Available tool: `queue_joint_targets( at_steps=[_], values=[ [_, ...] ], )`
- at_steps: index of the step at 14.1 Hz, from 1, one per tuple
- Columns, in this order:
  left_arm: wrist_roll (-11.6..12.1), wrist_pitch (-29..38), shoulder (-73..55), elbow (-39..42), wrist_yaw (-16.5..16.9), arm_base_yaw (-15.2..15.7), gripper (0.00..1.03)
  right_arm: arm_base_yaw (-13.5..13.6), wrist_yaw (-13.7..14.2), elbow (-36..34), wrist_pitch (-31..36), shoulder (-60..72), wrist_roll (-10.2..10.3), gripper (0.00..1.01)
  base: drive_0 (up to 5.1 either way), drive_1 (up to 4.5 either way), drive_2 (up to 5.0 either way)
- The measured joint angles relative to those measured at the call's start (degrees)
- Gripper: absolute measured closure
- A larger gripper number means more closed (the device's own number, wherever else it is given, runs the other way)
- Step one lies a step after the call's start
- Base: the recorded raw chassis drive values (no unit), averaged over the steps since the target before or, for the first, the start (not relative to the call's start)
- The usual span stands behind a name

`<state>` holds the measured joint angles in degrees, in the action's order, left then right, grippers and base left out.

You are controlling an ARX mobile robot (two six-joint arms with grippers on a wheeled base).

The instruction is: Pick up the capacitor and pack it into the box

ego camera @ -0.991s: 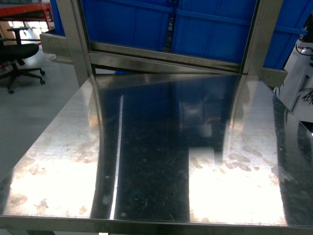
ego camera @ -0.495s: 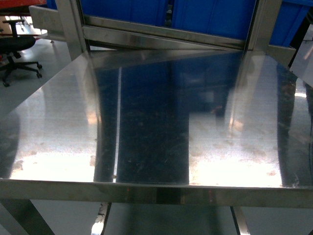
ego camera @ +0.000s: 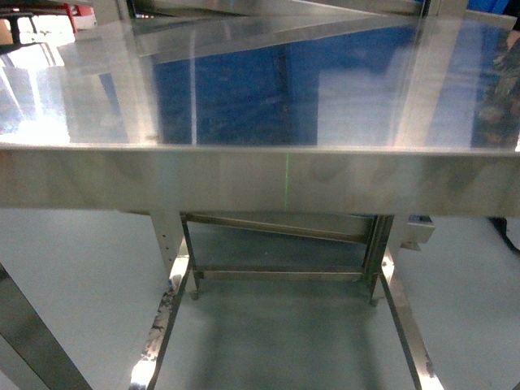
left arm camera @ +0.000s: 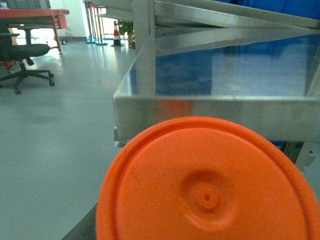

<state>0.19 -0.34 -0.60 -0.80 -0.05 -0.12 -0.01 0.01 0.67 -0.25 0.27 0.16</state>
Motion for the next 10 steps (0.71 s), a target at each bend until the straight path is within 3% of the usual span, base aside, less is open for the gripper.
queue_joint_targets(
  at_steps=[10],
  values=[
    [0.0, -0.11, 0.0, 0.0, 0.04, 0.0, 0.6, 0.0, -0.02, 0.0, -0.13, 0.0, -0.02, 0.03, 0.0, 0.0, 0.0]
  ],
)
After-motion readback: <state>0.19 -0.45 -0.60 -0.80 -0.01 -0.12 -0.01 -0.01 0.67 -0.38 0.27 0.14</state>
